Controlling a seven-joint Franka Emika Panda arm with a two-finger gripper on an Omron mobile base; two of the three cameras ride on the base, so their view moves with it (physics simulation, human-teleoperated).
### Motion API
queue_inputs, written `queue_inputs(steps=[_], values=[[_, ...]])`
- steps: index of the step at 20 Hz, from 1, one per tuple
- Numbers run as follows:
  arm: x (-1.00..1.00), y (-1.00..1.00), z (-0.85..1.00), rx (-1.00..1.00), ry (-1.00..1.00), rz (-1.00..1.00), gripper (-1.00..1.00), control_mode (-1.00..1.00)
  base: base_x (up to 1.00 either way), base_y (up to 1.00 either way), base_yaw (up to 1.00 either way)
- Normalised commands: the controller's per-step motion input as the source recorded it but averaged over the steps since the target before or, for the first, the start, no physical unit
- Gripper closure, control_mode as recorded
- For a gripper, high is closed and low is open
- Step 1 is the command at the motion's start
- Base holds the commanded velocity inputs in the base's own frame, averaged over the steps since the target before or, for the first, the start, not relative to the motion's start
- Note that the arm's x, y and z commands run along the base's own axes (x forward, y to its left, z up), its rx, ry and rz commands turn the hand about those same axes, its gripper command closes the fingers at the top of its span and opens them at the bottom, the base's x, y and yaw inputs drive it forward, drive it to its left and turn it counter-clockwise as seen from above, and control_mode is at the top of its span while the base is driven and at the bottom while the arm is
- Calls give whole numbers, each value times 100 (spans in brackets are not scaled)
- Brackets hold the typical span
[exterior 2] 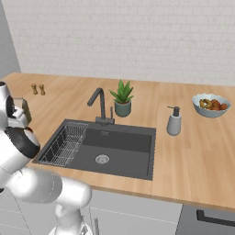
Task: Pick the carrot from the sink and place it in the bowl. Then pick the bowl and place it in the microwave. Then close the microwave door and press the start button.
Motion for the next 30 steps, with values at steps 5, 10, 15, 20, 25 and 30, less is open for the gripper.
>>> queue_inputs(steps=[5,10,15,20,25,30], values=[[10,32,-34,-1,4,-1,100,-100,0,0,0],[1,36,-24,-1,0,-3,100,-100,0,0,0],[25,16,-15,-2,3,-3,100,-100,0,0,0],[20,14,-28,-5,4,-1,100,-100,0,0,0],[21,32,-29,-9,3,-4,100,-100,0,0,0],[15,22,-16,-5,3,-5,100,-100,0,0,0]])
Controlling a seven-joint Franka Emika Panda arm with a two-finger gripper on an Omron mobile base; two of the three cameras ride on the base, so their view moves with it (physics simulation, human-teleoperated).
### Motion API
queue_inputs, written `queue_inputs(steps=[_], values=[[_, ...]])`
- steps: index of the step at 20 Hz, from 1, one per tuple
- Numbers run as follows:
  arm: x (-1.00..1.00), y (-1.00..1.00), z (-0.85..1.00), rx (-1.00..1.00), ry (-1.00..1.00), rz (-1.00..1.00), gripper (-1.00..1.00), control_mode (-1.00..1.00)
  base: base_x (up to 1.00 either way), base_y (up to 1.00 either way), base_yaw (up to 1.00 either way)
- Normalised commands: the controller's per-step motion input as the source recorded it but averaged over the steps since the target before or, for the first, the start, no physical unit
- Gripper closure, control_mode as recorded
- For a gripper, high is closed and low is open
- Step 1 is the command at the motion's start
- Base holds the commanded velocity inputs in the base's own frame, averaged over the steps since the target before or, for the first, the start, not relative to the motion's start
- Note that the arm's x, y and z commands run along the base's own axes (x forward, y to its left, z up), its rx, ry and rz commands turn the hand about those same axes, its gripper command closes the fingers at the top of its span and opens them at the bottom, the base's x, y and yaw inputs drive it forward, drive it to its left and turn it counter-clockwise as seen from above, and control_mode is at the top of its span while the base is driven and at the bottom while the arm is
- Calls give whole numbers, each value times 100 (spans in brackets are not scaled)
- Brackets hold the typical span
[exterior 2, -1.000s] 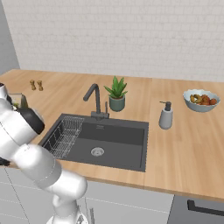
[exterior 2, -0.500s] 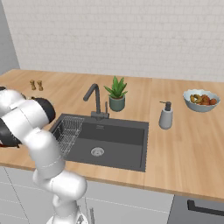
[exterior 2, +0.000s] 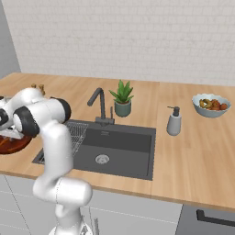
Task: Pick the carrot from the sink and place it in the bowl. Then pick the bowl and place it in the microwave. Then close the microwave door and press the start button.
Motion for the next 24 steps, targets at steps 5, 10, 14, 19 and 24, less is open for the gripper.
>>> queue_inputs(steps=[5,10,14,19,24], values=[[15,5,-14,-1,7,-3,100,-100,0,0,0],[13,1,-19,-1,9,-1,100,-100,0,0,0],[10,0,-21,0,10,0,100,-100,0,0,0],[0,0,-21,0,4,0,-100,-100,0,0,0],[-2,0,2,0,0,0,-100,-100,0,0,0]])
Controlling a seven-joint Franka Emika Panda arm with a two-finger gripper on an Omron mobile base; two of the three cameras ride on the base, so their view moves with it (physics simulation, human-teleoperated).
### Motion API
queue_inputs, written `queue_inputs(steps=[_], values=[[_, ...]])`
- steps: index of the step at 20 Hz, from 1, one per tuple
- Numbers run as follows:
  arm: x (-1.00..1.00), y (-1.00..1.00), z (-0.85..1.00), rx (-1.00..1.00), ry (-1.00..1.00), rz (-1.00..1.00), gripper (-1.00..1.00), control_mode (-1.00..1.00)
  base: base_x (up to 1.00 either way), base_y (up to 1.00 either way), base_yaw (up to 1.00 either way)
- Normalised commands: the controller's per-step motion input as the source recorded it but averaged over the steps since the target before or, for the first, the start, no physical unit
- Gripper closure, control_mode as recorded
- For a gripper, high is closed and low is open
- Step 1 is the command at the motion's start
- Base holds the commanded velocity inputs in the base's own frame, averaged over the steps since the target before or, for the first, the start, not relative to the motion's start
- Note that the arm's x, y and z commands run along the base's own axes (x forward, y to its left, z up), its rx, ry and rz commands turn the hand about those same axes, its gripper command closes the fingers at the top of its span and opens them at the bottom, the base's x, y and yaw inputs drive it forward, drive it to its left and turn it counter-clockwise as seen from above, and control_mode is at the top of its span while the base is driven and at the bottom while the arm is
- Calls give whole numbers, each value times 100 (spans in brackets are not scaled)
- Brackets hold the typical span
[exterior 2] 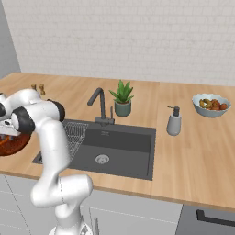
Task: Pick the carrot from the sink and place it in the bowl. Then pick the bowl and place it in the microwave. Then close the microwave door and press the start button.
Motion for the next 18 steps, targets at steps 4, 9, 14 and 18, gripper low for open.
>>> queue_inputs(steps=[4,9,14,18], values=[[-8,-7,6,0,0,0,-100,-100,0,0,0],[-48,-47,49,12,-4,0,-100,-100,0,0,0],[-45,-62,35,11,0,-1,-100,-100,0,0,0],[-15,-70,1,8,0,-3,-100,-100,0,0,0]])
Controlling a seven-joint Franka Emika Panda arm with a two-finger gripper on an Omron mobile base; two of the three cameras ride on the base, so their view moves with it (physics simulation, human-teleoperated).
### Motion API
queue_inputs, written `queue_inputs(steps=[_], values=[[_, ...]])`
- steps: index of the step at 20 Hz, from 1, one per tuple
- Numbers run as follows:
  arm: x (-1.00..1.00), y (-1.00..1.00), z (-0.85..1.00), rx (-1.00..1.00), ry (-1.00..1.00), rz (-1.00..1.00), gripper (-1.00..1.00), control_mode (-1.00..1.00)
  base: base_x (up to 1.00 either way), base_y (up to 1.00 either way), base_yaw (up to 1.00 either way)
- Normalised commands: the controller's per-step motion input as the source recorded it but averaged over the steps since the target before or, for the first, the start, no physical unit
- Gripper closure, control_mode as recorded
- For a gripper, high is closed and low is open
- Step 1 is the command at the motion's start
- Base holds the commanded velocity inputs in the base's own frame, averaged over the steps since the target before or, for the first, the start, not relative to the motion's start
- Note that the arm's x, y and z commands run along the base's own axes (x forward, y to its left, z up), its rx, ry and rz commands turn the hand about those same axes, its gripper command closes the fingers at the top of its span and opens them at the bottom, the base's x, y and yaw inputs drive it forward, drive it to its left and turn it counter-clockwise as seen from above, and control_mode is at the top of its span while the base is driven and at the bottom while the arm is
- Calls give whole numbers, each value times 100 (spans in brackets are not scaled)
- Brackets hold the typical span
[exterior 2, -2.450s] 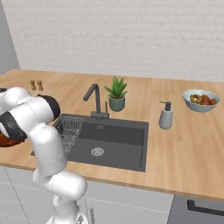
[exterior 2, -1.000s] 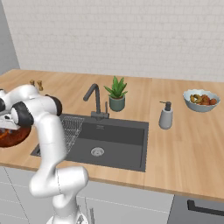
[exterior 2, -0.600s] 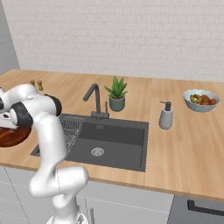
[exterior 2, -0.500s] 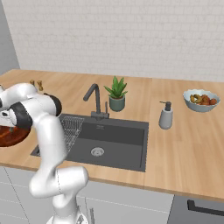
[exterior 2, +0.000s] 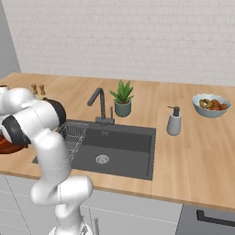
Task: Pick the carrot from the sink and place it in the bowl. Then pick the bowl and place it in the microwave. Then close the microwave door and press the start button.
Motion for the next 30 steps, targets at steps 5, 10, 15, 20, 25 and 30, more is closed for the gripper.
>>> queue_inputs(steps=[5,10,15,20,25,30], values=[[11,-29,0,4,0,-3,-100,-100,0,0,0],[20,-13,0,0,0,0,-100,-100,0,0,0],[16,-7,-1,0,0,0,-100,-100,0,0,0],[12,-2,-7,0,0,0,-100,-100,0,0,0],[5,-21,-6,3,0,0,-100,-100,0,0,0],[10,-7,-17,1,0,0,-100,-100,0,0,0]])
